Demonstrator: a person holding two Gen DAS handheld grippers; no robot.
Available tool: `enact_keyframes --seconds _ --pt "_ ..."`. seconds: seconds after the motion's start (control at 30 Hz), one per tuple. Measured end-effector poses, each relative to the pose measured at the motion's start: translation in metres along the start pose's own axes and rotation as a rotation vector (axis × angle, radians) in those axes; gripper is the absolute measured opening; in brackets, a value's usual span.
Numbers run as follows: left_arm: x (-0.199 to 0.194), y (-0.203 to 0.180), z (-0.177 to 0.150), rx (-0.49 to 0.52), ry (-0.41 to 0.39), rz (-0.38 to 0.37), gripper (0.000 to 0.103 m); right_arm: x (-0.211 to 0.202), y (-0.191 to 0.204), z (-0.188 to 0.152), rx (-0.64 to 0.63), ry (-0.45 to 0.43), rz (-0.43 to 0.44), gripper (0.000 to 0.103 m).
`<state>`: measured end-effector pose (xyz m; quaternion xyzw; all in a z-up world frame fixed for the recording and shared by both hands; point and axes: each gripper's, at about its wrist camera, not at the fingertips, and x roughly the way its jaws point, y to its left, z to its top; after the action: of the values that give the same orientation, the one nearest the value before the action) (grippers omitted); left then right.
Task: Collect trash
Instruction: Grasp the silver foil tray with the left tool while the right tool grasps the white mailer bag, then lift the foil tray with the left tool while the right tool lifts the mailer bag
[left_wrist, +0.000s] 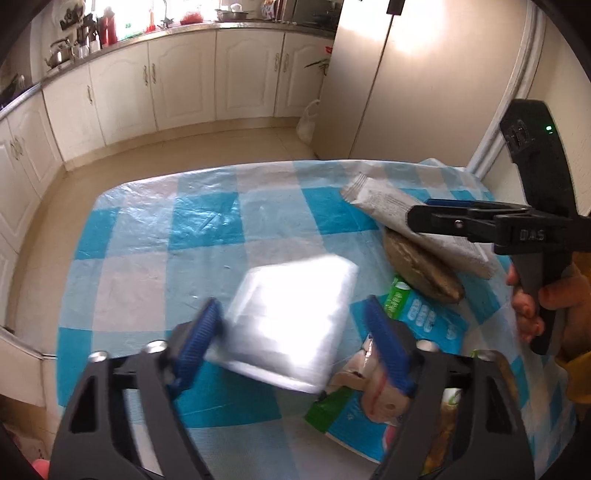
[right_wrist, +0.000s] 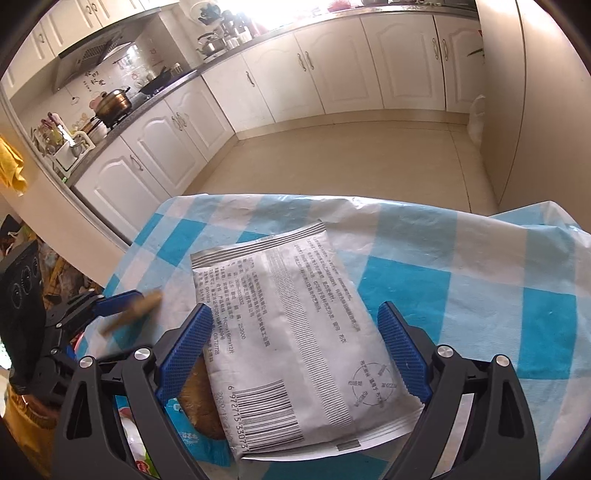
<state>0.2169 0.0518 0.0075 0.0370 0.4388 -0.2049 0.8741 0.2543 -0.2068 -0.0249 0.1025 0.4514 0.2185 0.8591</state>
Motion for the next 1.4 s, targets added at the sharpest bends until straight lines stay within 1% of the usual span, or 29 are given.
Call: enact_keyframes --seconds 0.03,0.23,0.27,0.3,0.5,0.57,0.6,0.7,0.73,0.83,0.9,0.97,1.1,1.17,1.4 --pt "0.0 0.001 0.0 -0.004 -0.005 0.007 0.066 0.0 0.001 0.0 -0.003 0.001 0.006 0.091" --pt "-0.004 0.001 -0.003 -0.012 -0.017 0.01 0.065 0.0 0.013 -0.008 -0.07 0.013 0.034 0.091" --pt "-0.005 0.0 -0.004 -0.011 -0.017 0.006 0.065 -0.001 0.016 -0.009 -0.083 0.021 0.049 0.091" --pt "-0.006 -0.001 -0.004 -0.007 -0.016 0.003 0.065 -0.001 0.021 -0.012 -0.105 0.03 0.066 0.091" --pt "-0.014 -0.011 -0.017 0.006 -0.011 0.0 0.064 -0.001 0.055 -0.032 -0.242 0.066 0.083 0.09" --pt "-0.019 -0.012 -0.022 0.0 -0.013 -0.001 0.064 -0.003 0.066 -0.042 -0.268 0.084 0.12 0.09" --pt "-0.022 -0.012 -0.026 -0.005 -0.014 -0.004 0.064 -0.004 0.071 -0.046 -0.286 0.088 0.119 0.09" --pt "-0.032 -0.016 -0.039 -0.012 -0.012 -0.005 0.064 -0.009 0.096 -0.07 -0.391 0.092 0.058 0.09" --pt "-0.036 -0.016 -0.043 -0.014 -0.014 0.001 0.064 -0.011 0.101 -0.075 -0.403 0.089 0.053 0.088" --pt "-0.047 -0.018 -0.056 -0.03 -0.016 -0.003 0.063 -0.019 0.106 -0.088 -0.381 0.074 0.05 0.083" --pt "-0.054 -0.018 -0.064 -0.048 -0.017 -0.012 0.063 -0.024 0.11 -0.097 -0.376 0.07 0.05 0.082" --pt "-0.063 -0.023 -0.076 -0.047 -0.021 -0.013 0.063 -0.031 0.112 -0.107 -0.363 0.06 0.049 0.074" --pt "-0.078 -0.032 -0.096 -0.062 -0.024 -0.023 0.063 -0.043 0.109 -0.123 -0.293 0.05 0.082 0.065" --pt "-0.085 -0.039 -0.105 -0.065 -0.024 -0.031 0.063 -0.049 0.11 -0.13 -0.292 0.046 0.07 0.061" --pt "-0.11 -0.059 -0.141 -0.082 -0.033 -0.053 0.063 -0.073 0.123 -0.166 -0.263 0.036 0.075 0.059"
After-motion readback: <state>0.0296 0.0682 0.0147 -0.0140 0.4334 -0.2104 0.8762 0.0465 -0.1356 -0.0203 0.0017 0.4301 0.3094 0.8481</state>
